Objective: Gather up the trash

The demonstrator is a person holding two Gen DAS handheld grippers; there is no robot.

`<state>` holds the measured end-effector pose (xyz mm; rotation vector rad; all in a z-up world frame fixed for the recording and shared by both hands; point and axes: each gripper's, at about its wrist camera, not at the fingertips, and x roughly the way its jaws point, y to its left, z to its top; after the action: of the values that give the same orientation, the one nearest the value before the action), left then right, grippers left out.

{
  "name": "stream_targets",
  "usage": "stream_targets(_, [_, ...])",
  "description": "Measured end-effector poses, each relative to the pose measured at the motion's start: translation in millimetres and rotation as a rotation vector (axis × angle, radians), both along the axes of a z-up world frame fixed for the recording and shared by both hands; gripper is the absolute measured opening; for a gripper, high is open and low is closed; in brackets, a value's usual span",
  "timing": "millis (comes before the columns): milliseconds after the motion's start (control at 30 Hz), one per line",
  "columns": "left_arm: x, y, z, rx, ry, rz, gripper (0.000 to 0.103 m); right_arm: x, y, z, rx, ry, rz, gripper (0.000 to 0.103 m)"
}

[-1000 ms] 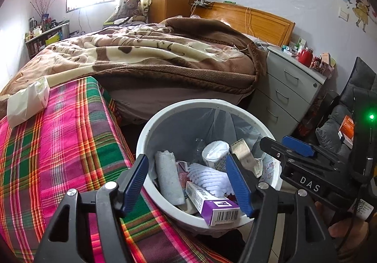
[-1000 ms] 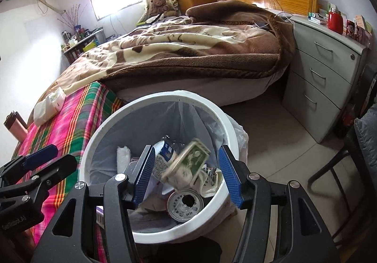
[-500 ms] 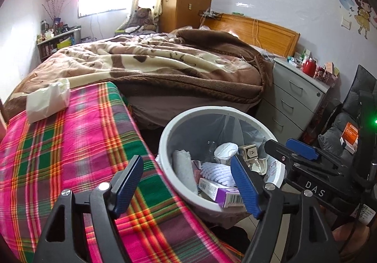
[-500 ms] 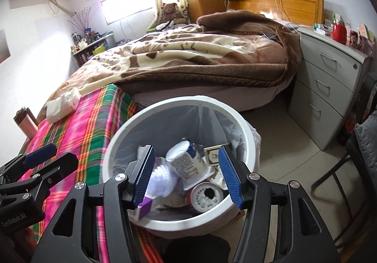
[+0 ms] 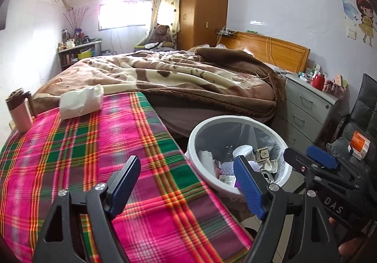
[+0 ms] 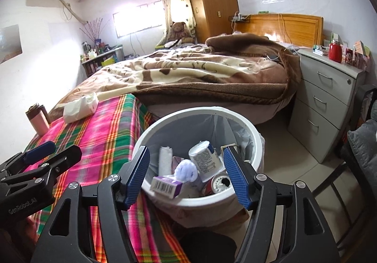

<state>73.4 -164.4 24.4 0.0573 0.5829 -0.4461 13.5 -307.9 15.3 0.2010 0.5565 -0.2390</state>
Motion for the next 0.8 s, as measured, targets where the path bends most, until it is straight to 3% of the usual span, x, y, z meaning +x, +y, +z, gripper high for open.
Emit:
stream_targets(300, [-22,9,-7,0.062,-0.046,0.027,0.084,-22,12,-6,-0.032,-0.025,-0.06,0.067])
stream_targets(800, [-38,12,-11,0.044,-0.041,0.028,0.084,-36,20,-4,-0.046,-0.061,-0.078,0.067])
